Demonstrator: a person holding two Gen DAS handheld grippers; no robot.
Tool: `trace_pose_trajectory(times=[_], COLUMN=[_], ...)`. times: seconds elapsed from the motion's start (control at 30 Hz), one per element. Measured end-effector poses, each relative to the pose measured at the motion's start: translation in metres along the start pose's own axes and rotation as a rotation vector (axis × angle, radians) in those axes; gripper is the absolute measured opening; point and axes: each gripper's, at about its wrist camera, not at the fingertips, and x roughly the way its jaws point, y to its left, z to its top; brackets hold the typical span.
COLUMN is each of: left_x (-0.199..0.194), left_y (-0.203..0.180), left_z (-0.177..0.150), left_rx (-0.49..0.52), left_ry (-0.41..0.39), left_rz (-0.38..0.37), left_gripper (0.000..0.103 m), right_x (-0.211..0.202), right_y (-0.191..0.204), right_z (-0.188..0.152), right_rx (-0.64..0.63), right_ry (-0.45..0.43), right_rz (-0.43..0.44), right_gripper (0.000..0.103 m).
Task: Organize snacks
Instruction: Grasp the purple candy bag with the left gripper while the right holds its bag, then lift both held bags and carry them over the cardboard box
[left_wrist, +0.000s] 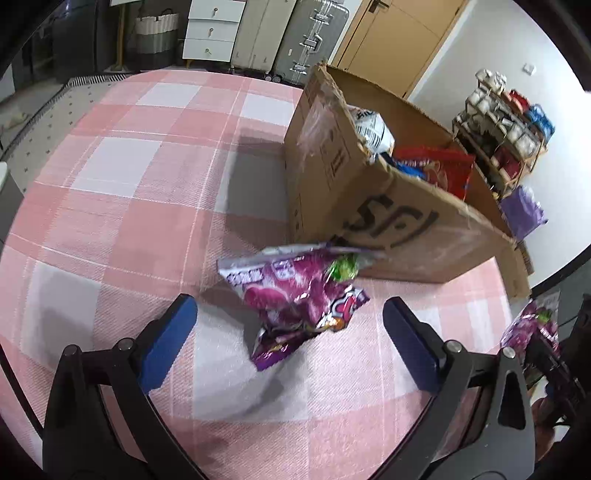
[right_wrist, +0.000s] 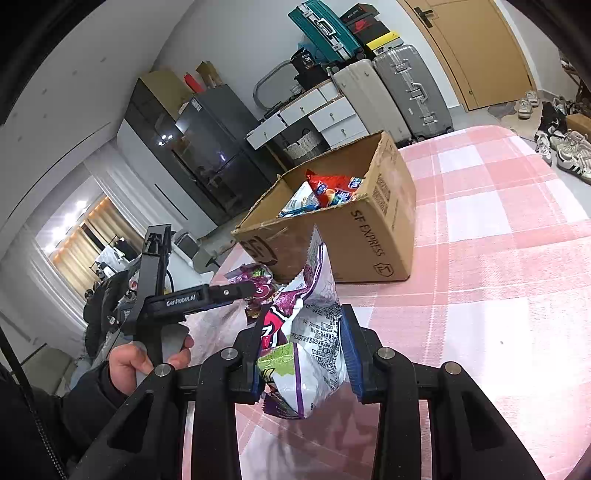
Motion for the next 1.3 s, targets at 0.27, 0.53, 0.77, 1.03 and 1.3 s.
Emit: trace_pose_trajectory(times=[0.27, 0.53, 0.77, 1.03, 1.3], left_x=[0.020, 0.011, -0.019, -0.054, -0.091], left_y=[0.010, 0.008, 0.010, -0.007, -0.032], left_z=[0.006, -0.004, -0.018, -0.031, -0.053], left_rx=[-0.068, 0.041, 0.049, 0.097, 0.179], left_ry=[0.041, 0.053, 0.023, -0.006, -0.037], left_rz=[-0.112, -0.177, -0.147, -0.134, -0.143], left_gripper=[0.065, 0.043, 0.044, 0.044, 0.044], right_x=[0.001, 0.002, 0.005, -0.002, -0.012], right_y=[0.000, 0.003, 0.015, 0.026, 0.032], right_z=[-0.003, -0.002, -0.002, 0.000, -0.002], right_rx=[-0.002, -0.001, -0.020, -0.048, -0.062], right_ry=[0.027, 0.040, 0.046, 0.025, -0.001], right_rz=[-0.030, -0.035, -0.027, -0.030, -0.052], right_gripper=[0.035, 0.035, 0.035, 0.035, 0.035])
